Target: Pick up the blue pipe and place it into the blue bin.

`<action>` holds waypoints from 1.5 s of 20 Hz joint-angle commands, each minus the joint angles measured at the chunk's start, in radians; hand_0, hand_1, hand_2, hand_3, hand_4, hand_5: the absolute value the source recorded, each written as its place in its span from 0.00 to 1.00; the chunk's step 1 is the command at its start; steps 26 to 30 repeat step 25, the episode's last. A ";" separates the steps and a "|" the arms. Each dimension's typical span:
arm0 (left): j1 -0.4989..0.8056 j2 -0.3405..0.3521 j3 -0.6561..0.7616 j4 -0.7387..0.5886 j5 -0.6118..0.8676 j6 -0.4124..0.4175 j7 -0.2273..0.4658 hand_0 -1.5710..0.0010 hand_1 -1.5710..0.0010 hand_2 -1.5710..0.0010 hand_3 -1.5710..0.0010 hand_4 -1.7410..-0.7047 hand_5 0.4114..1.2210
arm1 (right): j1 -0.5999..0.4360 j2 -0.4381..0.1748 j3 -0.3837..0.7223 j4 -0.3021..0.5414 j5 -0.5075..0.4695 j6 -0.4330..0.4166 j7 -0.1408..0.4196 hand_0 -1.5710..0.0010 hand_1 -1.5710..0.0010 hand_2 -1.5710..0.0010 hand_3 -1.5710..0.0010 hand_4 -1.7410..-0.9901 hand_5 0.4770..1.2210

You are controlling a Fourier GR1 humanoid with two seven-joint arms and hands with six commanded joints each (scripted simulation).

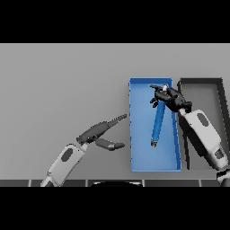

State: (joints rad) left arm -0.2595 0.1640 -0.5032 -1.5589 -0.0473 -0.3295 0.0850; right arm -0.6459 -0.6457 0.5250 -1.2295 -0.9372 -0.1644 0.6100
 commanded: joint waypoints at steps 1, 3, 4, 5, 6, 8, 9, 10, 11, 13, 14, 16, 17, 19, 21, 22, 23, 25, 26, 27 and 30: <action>0.001 0.000 -0.001 0.001 -0.002 0.001 -0.001 1.00 1.00 1.00 1.00 0.83 0.05 | -0.006 -0.008 0.017 0.009 -0.014 -0.005 0.000 0.47 0.52 0.55 0.63 0.46 0.94; 0.006 0.000 -0.003 0.003 -0.005 0.002 0.002 1.00 1.00 1.00 1.00 0.82 0.05 | -0.026 -0.028 0.080 0.028 -0.050 0.004 -0.001 0.66 0.70 0.71 0.77 0.61 0.89; 0.013 0.000 -0.003 0.004 -0.005 0.004 0.000 1.00 1.00 1.00 1.00 0.82 0.05 | -0.047 -0.047 0.128 0.036 -0.052 0.028 -0.008 0.73 0.76 0.77 0.81 0.66 0.81; 0.006 0.004 0.001 0.009 0.001 -0.004 -0.004 1.00 1.00 1.00 1.00 0.82 0.05 | -0.076 -0.069 0.171 0.039 -0.038 0.050 -0.002 0.78 0.81 0.81 0.85 0.71 0.74; 0.009 0.005 0.001 0.005 0.004 -0.006 -0.009 1.00 1.00 1.00 1.00 0.82 0.05 | -0.093 -0.077 0.209 0.048 0.002 0.066 -0.030 0.83 0.84 0.85 0.88 0.75 0.67; 0.000 -0.003 -0.002 0.008 -0.005 0.003 0.001 1.00 1.00 1.00 1.00 0.82 0.05 | -0.121 -0.079 0.271 0.072 0.047 0.077 -0.107 0.89 0.90 0.90 0.92 0.79 0.55; 0.005 -0.007 -0.006 0.011 -0.006 0.004 -0.007 1.00 1.00 1.00 1.00 0.81 0.05 | -0.130 -0.082 0.293 0.089 0.053 0.082 -0.137 0.91 0.92 0.92 0.94 0.81 0.51; -0.006 -0.005 -0.001 0.017 -0.003 -0.001 -0.011 1.00 1.00 1.00 1.00 0.81 0.05 | -0.137 -0.082 0.314 0.101 0.060 0.078 -0.138 0.93 0.94 0.94 0.95 0.82 0.46; -0.011 -0.010 0.000 0.019 -0.005 0.004 -0.002 1.00 1.00 1.00 1.00 0.81 0.05 | -0.140 -0.081 0.330 0.104 0.063 0.092 -0.089 0.94 0.95 0.95 0.96 0.82 0.43; 0.009 -0.006 -0.003 0.006 0.003 0.000 -0.010 1.00 1.00 1.00 1.00 0.80 0.06 | -0.127 -0.085 0.337 0.111 0.068 0.091 -0.074 0.96 0.97 0.97 0.97 0.82 0.35; 0.008 -0.013 -0.005 0.012 -0.004 0.008 -0.004 1.00 1.00 1.00 1.00 0.80 0.06 | -0.133 -0.081 0.349 0.108 0.081 0.080 -0.056 0.97 0.97 0.98 0.98 0.82 0.32; 0.000 -0.017 -0.002 0.017 -0.001 0.008 0.008 1.00 1.00 1.00 1.00 0.80 0.06 | -0.122 -0.070 0.341 0.110 0.074 0.074 -0.088 0.98 0.98 0.98 0.99 0.83 0.30; -0.004 -0.011 0.003 0.022 -0.002 0.006 -0.008 1.00 1.00 1.00 1.00 0.80 0.06 | -0.123 -0.071 0.340 0.119 0.074 0.086 -0.092 0.99 0.99 0.99 0.99 0.83 0.29; 0.000 -0.015 -0.003 0.012 0.002 0.003 0.000 1.00 1.00 1.00 1.00 0.79 0.07 | -0.132 -0.079 0.335 0.111 0.069 0.081 -0.078 0.99 0.99 0.99 0.99 0.82 0.27; -0.001 -0.014 -0.001 0.022 0.000 0.004 0.003 1.00 1.00 1.00 1.00 0.79 0.07 | -0.120 -0.080 0.340 0.110 0.073 0.091 -0.093 0.99 0.99 0.99 1.00 0.82 0.26; -0.001 -0.017 -0.001 0.021 0.003 0.003 0.003 1.00 1.00 1.00 1.00 0.79 0.07 | -0.121 -0.084 0.341 0.109 0.075 0.096 -0.091 0.99 0.99 0.99 1.00 0.82 0.26; 0.001 -0.019 -0.004 0.032 0.000 0.001 0.001 1.00 1.00 1.00 1.00 0.79 0.07 | -0.118 -0.084 0.338 0.108 0.067 0.096 -0.089 0.99 0.99 0.99 1.00 0.82 0.26; 0.000 -0.025 -0.005 0.039 -0.004 0.004 -0.005 1.00 1.00 1.00 1.00 0.79 0.07 | -0.111 -0.082 0.335 0.116 0.062 0.108 -0.106 0.99 0.99 0.99 1.00 0.82 0.27; 0.000 -0.025 -0.005 0.039 -0.004 0.004 -0.005 1.00 1.00 1.00 1.00 0.79 0.07 | -0.111 -0.082 0.335 0.116 0.062 0.108 -0.106 0.99 0.99 0.99 1.00 0.82 0.27; 0.000 -0.025 -0.005 0.039 -0.004 0.004 -0.005 1.00 1.00 1.00 1.00 0.79 0.07 | -0.111 -0.082 0.335 0.116 0.062 0.108 -0.106 0.99 0.99 0.99 1.00 0.82 0.27; 0.000 -0.025 -0.005 0.039 -0.004 0.004 -0.005 1.00 1.00 1.00 1.00 0.79 0.07 | -0.111 -0.082 0.335 0.116 0.062 0.108 -0.106 0.99 0.99 0.99 1.00 0.82 0.27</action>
